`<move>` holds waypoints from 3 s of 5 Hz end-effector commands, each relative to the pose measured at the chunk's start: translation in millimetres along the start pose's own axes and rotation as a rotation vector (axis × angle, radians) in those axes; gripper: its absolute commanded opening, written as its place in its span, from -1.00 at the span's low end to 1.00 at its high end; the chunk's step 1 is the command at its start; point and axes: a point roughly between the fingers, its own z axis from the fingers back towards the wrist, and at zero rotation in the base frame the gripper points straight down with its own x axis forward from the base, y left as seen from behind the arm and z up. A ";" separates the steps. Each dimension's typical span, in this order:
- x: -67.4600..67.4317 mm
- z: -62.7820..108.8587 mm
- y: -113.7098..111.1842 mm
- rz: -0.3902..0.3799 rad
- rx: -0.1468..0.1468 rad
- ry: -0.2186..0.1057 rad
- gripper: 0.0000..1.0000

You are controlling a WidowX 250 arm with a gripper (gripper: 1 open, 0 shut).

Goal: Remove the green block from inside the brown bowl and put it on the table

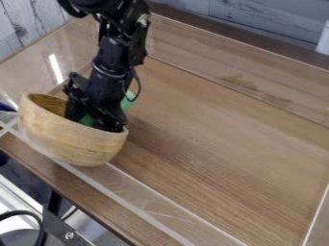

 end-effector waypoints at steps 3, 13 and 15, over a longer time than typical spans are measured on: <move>-11.4 14.0 -16.9 0.019 -0.072 0.047 -1.00; -4.5 25.9 -8.3 -0.040 -0.088 0.061 -1.00; -7.5 30.4 -6.2 -0.040 -0.108 0.027 -1.00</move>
